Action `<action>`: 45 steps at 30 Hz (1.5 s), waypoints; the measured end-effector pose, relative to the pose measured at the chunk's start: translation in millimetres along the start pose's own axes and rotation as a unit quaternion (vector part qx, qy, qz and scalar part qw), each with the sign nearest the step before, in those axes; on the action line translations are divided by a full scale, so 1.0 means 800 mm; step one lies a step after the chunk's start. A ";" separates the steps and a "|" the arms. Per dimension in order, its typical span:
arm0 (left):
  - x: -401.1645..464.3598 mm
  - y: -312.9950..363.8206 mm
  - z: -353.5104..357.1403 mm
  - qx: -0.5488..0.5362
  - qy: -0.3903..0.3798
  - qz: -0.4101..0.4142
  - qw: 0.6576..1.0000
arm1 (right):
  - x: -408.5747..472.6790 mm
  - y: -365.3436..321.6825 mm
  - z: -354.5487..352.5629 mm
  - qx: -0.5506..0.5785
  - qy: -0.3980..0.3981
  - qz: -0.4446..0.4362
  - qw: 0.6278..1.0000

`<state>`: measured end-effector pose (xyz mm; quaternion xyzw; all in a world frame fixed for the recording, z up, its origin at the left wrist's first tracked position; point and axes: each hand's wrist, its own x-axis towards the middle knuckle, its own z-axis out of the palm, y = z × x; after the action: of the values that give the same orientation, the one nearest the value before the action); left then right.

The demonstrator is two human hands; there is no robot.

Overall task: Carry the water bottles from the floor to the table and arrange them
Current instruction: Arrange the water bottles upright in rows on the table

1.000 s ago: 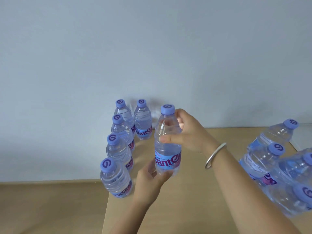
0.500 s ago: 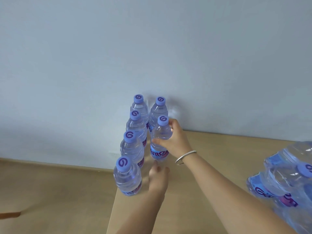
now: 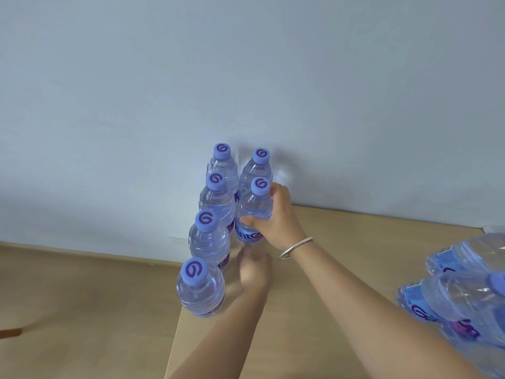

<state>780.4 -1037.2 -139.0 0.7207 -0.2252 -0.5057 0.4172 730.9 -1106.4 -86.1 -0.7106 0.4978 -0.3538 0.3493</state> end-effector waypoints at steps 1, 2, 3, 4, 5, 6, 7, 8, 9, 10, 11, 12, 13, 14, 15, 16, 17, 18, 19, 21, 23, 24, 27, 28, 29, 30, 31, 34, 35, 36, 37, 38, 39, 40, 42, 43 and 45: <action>-0.001 0.002 0.000 0.000 -0.001 0.005 1.000 | 0.000 0.000 0.000 -0.006 -0.004 0.003 1.000; 0.000 0.001 -0.001 0.018 0.000 0.010 1.000 | -0.001 -0.001 -0.001 -0.010 -0.008 0.008 1.000; -0.003 0.002 -0.002 0.031 -0.004 0.019 0.999 | 0.000 -0.002 -0.001 -0.013 -0.012 0.014 1.000; -0.004 0.003 -0.002 0.040 -0.006 0.025 0.999 | 0.000 -0.003 -0.001 -0.017 -0.016 0.020 1.000; -0.004 0.002 -0.001 0.039 -0.008 0.028 0.999 | 0.000 -0.005 -0.003 -0.027 -0.021 0.024 0.999; -0.005 0.004 -0.001 0.038 -0.008 0.030 0.999 | 0.000 -0.006 -0.005 -0.049 -0.030 0.028 0.998; -0.005 0.004 0.000 0.042 -0.010 0.027 0.999 | -0.001 -0.007 -0.010 -0.079 -0.044 0.034 0.995; -0.006 0.005 0.001 0.043 -0.014 0.021 0.999 | -0.004 -0.006 -0.016 -0.107 -0.059 0.046 0.991; -0.008 0.006 0.002 0.053 -0.026 0.012 0.998 | -0.011 -0.004 -0.024 -0.124 -0.069 0.063 0.988; -0.012 0.006 0.003 0.072 -0.039 0.001 0.997 | -0.020 -0.002 -0.035 -0.132 -0.072 0.083 0.985; -0.019 0.005 0.005 0.104 -0.055 -0.012 0.993 | -0.030 0.000 -0.049 -0.137 -0.067 0.101 0.983; -0.026 0.001 0.008 0.142 -0.071 -0.015 0.987 | -0.042 0.002 -0.065 -0.145 -0.056 0.116 0.981; -0.033 -0.003 0.012 0.184 -0.084 -0.001 0.979 | -0.055 0.003 -0.083 -0.153 -0.035 0.128 0.979; -0.040 -0.008 0.016 0.223 -0.096 0.023 0.970 | -0.067 0.002 -0.104 -0.161 -0.005 0.137 0.977; -0.049 -0.010 0.021 0.258 -0.110 0.047 0.959 | -0.080 0.001 -0.125 -0.170 0.034 0.142 0.975; -0.056 -0.015 0.027 0.286 -0.124 0.070 0.947 | -0.094 -0.001 -0.147 -0.180 0.080 0.144 0.970; -0.063 -0.016 0.034 0.310 -0.142 0.086 0.936 | -0.108 -0.003 -0.170 -0.195 0.130 0.147 0.961; -0.069 -0.019 0.041 0.327 -0.156 0.102 0.926 | -0.121 -0.005 -0.192 -0.216 0.181 0.149 0.948; -0.075 -0.020 0.047 0.341 -0.171 0.114 0.917 | -0.134 -0.007 -0.214 -0.248 0.230 0.149 0.929; -0.086 -0.023 0.059 0.360 -0.198 0.136 0.901 | -0.157 -0.005 -0.252 -0.346 0.291 0.158 0.878; -0.097 -0.025 0.068 0.371 -0.225 0.154 0.888 | -0.173 0.003 -0.282 -0.426 0.272 0.216 0.835; -0.102 -0.025 0.071 0.372 -0.236 0.158 0.884 | -0.177 0.008 -0.293 -0.425 0.250 0.265 0.829; -0.110 -0.025 0.076 0.368 -0.253 0.169 0.878 | -0.180 0.023 -0.304 -0.320 0.204 0.387 0.840; -0.110 -0.024 0.076 0.366 -0.255 0.172 0.878 | -0.179 0.028 -0.302 -0.301 0.199 0.397 0.844; -0.110 -0.023 0.075 0.363 -0.257 0.172 0.879 | -0.177 0.032 -0.299 -0.294 0.204 0.399 0.844; -0.109 -0.023 0.074 0.359 -0.257 0.171 0.881 | -0.176 0.036 -0.297 -0.294 0.216 0.397 0.842; -0.107 -0.022 0.072 0.356 -0.255 0.171 0.883 | -0.174 0.036 -0.295 -0.297 0.228 0.395 0.839; -0.100 -0.019 0.067 0.355 -0.249 0.172 0.885 | -0.170 0.031 -0.298 -0.302 0.217 0.389 0.843; -0.098 -0.019 0.065 0.357 -0.251 0.174 0.883 | -0.169 0.027 -0.299 -0.304 0.204 0.391 0.844; -0.096 -0.019 0.064 0.359 -0.257 0.177 0.879 | -0.168 0.022 -0.300 -0.305 0.195 0.386 0.849; -0.095 -0.018 0.064 0.360 -0.265 0.182 0.876 | -0.168 0.018 -0.299 -0.308 0.193 0.372 0.854; -0.094 -0.016 0.064 0.360 -0.275 0.188 0.872 | -0.168 0.011 -0.298 -0.313 0.194 0.354 0.859; -0.092 -0.015 0.064 0.357 -0.286 0.193 0.868 | -0.167 0.002 -0.297 -0.316 0.204 0.335 0.864; -0.092 -0.013 0.064 0.352 -0.297 0.199 0.865 | -0.165 -0.009 -0.296 -0.320 0.217 0.314 0.867; -0.096 -0.009 0.065 0.334 -0.317 0.213 0.862 | -0.160 -0.038 -0.295 -0.317 0.234 0.282 0.875; -0.100 -0.006 0.065 0.313 -0.323 0.220 0.866 | -0.156 -0.053 -0.296 -0.309 0.233 0.267 0.882; -0.108 0.001 0.064 0.224 -0.321 0.242 0.888 | -0.150 -0.078 -0.295 -0.282 0.225 0.227 0.905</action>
<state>700.0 -992.6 -99.0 0.5168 -0.6210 -0.5292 0.2593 528.4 -1009.7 68.0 -0.5484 0.7902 -0.2603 0.0841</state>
